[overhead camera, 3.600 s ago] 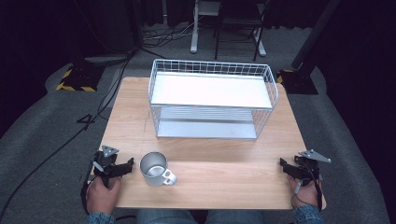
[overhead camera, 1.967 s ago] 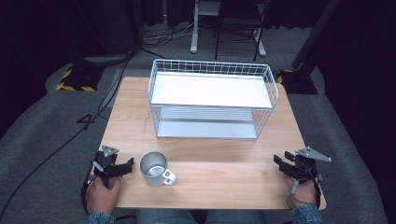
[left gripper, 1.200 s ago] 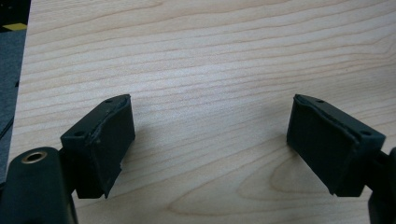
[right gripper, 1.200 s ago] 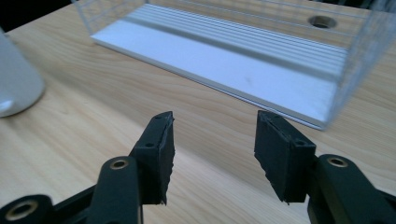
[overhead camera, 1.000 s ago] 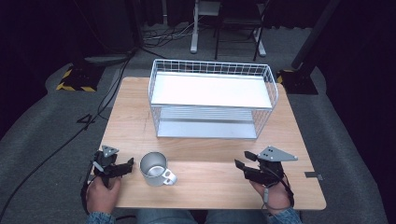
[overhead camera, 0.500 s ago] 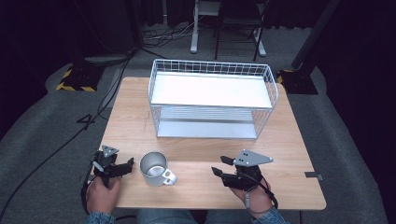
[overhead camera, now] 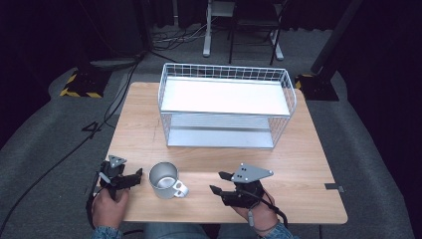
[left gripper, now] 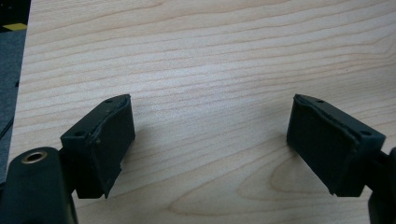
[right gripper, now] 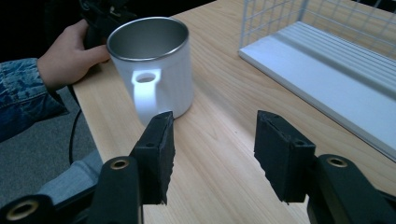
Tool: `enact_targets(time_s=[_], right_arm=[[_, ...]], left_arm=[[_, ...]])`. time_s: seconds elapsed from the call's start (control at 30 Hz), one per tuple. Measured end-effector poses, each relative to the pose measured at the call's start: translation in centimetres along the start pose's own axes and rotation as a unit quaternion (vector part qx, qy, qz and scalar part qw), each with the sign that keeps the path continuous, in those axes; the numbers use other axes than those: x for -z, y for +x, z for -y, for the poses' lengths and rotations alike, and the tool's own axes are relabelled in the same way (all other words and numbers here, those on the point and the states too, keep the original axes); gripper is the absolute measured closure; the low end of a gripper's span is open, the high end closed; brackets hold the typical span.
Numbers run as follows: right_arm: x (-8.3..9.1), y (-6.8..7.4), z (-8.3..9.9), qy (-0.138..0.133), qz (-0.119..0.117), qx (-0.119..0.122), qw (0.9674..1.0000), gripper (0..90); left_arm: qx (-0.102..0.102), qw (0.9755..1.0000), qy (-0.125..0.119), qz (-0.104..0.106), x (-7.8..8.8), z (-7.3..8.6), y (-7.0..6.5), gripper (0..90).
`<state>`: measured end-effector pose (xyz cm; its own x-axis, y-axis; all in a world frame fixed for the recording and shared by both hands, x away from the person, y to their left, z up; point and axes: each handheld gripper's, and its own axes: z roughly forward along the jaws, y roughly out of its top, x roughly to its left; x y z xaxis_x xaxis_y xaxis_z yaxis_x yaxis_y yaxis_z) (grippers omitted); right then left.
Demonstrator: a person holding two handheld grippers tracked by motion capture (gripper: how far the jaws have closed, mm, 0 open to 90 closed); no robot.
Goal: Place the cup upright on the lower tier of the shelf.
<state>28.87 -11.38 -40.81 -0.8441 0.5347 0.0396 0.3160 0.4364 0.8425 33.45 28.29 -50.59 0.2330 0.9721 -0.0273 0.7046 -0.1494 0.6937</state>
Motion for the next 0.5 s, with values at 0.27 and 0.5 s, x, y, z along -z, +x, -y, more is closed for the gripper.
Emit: enact_targets(time_s=[0.27,0.5], right_arm=[[-2.2,1.4,-0.7,0.003,-0.041,0.004,0.9992,47.4],[-4.1,2.8,-1.4,0.008,-0.066,0.018,0.9976,47.4]], left_arm=[[-0.002,1.0000,0.000,0.002,0.1,0.1,0.0,15.6],[-0.003,1.0000,0.000,0.001,0.1,0.1,0.0,15.6]])
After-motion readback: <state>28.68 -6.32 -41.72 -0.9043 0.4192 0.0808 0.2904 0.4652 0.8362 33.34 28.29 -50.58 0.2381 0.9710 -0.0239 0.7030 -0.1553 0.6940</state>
